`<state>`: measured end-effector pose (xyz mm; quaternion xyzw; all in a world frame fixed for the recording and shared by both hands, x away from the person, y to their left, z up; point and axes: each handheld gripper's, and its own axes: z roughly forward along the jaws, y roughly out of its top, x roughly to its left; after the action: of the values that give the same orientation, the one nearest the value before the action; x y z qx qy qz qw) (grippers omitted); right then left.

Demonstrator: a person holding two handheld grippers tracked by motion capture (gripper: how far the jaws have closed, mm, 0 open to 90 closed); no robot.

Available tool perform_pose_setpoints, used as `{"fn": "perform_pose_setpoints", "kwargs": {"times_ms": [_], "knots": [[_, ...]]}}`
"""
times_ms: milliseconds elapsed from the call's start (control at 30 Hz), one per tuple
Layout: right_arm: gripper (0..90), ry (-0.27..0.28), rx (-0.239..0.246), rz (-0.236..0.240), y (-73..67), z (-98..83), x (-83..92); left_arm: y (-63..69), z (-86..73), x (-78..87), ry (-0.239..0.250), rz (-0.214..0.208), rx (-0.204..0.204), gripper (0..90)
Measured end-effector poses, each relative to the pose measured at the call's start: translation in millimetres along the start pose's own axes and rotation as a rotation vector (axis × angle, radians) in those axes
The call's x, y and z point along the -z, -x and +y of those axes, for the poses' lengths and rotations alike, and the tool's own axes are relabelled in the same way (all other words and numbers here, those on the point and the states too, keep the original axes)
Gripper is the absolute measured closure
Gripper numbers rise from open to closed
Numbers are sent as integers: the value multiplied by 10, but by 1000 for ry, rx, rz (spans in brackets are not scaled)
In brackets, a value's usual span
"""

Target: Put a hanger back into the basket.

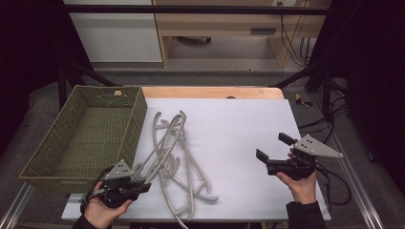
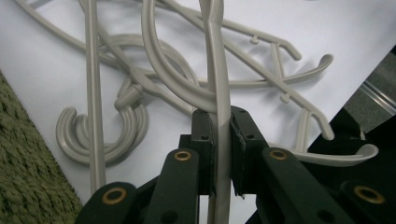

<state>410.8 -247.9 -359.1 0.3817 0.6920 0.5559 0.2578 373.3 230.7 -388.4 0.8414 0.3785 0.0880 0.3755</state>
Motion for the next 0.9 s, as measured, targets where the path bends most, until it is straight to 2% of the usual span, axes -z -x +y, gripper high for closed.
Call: {"fn": "perform_pose_setpoints", "kwargs": {"times_ms": [267,433,467,667,833,900], "knots": [[26,-1,0,1,4,0,-8,24,146,220,89,-24,-22,818],[26,-2,-1,0,3,0,-9,41,250,342,121,-22,-51,818],[26,-2,-1,0,2,-1,-12,58,305,401,135,-13,-68,818],[25,-5,2,-5,1,-1,-13,42,472,534,158,-8,-100,818],[21,-9,4,-12,1,-2,-14,-62,673,675,172,3,-138,818],[20,-8,5,-13,1,-2,-16,-80,703,700,175,5,-143,818]]}}
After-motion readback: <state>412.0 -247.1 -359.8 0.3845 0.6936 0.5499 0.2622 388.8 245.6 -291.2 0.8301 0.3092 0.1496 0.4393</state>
